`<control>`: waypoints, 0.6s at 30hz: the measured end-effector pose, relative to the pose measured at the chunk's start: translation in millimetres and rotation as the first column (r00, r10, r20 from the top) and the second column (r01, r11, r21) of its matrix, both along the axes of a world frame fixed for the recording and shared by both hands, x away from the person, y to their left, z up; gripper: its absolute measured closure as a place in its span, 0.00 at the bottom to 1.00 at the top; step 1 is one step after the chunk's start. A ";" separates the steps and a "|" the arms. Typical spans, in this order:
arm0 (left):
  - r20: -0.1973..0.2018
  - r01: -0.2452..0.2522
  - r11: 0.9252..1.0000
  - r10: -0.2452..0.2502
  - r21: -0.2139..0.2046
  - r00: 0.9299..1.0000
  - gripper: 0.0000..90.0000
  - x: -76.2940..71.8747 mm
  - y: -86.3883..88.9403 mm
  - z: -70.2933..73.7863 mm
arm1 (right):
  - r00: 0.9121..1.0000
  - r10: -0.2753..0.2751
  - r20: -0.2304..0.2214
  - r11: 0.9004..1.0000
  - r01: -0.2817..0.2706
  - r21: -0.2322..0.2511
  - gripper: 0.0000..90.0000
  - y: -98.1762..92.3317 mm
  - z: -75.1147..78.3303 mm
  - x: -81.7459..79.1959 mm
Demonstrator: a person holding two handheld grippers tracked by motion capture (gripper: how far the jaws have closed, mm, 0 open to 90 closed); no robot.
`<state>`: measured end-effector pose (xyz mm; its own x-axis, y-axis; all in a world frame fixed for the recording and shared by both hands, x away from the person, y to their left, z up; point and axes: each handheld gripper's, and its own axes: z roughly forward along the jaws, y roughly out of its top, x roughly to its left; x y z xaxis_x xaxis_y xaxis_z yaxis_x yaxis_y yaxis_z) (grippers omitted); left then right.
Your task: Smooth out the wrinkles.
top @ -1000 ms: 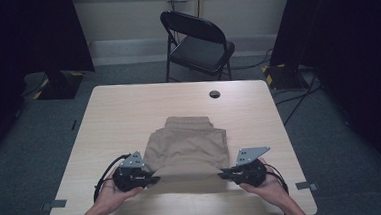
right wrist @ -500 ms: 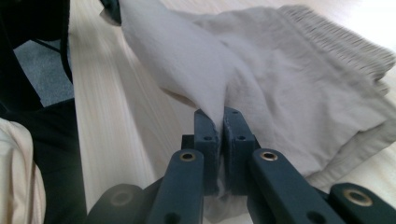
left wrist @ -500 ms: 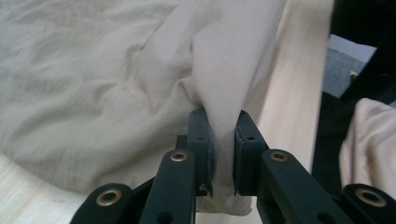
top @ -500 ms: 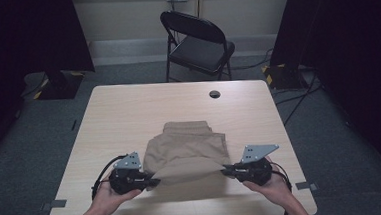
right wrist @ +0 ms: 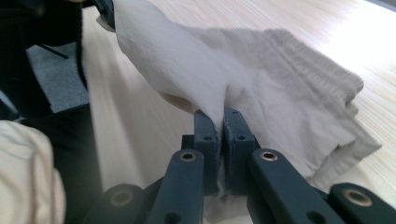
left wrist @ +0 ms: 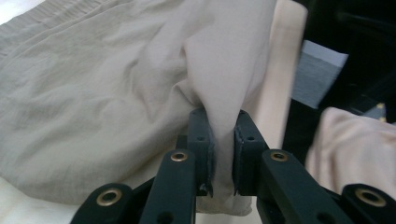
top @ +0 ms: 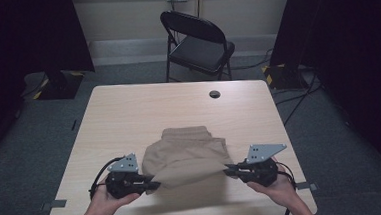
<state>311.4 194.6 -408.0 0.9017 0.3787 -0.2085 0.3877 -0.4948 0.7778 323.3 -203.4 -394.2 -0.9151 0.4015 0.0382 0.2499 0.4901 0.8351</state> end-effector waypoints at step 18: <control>-0.036 -0.077 0.996 0.076 -0.043 0.996 0.89 36.7 -1.3 20.8 | 0.997 -0.062 -0.042 0.998 0.063 0.022 0.96 -0.2 15.0 37.6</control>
<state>348.0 193.3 -387.1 0.8624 0.4361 -0.2570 0.4500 -0.4280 0.7837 361.0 -203.6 -379.2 -0.8856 0.4565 0.0851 0.3137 0.4530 0.8345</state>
